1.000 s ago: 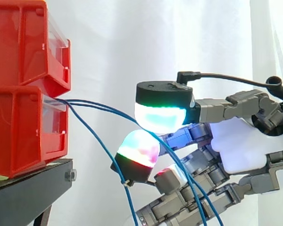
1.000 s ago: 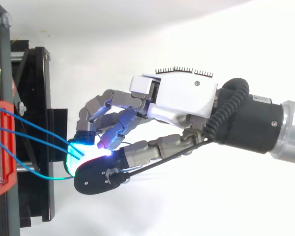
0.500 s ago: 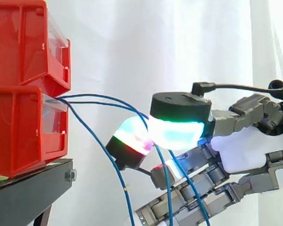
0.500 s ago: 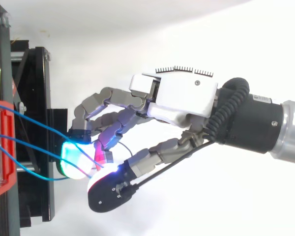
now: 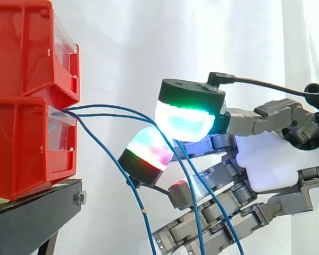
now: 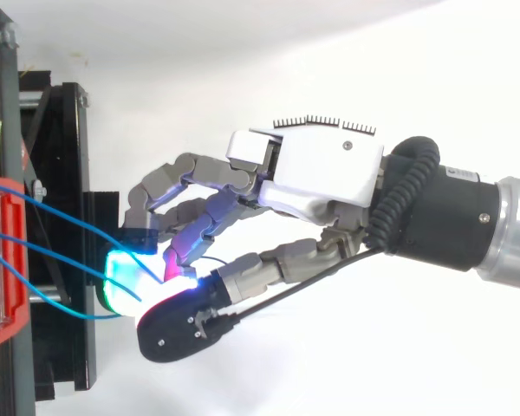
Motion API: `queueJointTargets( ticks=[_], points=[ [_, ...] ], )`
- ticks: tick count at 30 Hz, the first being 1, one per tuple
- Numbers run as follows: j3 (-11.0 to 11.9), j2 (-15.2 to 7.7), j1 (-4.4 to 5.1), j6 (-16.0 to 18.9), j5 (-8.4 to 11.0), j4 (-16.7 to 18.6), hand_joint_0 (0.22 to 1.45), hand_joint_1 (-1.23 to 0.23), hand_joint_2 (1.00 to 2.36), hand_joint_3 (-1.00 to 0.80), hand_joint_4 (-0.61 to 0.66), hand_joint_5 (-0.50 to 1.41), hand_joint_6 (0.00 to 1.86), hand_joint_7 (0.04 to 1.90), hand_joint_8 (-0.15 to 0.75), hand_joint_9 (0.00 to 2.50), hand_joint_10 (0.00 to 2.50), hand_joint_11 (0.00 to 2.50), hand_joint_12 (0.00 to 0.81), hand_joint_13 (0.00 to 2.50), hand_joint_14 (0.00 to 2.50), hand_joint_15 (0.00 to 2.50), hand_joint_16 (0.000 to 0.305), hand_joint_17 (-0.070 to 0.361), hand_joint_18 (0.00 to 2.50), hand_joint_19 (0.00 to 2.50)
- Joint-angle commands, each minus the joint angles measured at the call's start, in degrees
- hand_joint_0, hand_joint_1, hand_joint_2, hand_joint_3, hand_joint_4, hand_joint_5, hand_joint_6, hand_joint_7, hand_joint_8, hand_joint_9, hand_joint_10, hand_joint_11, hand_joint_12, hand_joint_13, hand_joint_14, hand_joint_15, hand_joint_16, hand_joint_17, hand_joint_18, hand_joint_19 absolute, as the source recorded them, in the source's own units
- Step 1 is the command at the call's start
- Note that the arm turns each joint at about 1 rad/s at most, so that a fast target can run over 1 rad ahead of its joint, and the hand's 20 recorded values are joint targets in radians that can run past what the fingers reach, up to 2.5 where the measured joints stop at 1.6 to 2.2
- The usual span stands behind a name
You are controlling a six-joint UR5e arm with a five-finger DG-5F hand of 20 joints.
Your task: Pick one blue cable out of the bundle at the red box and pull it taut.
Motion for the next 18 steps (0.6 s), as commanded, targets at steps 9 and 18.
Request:
queueJointTargets(
  ticks=[9,18],
  points=[
    [0.05,0.0,0.0,0.0,-0.04,0.0,0.49,-0.55,1.0,-0.5,-0.03,-0.19,0.87,0.89,0.315,1.0,0.01,1.09,0.418,0.49,0.01,0.26,0.058,0.129,0.5,0.19],
    [0.05,0.0,0.0,0.0,-0.04,0.0,0.48,-0.52,1.0,-0.5,0.0,-0.19,0.87,0.88,0.326,1.01,0.01,1.09,0.427,0.5,0.01,0.27,0.059,0.133,0.5,0.21]
  ],
)
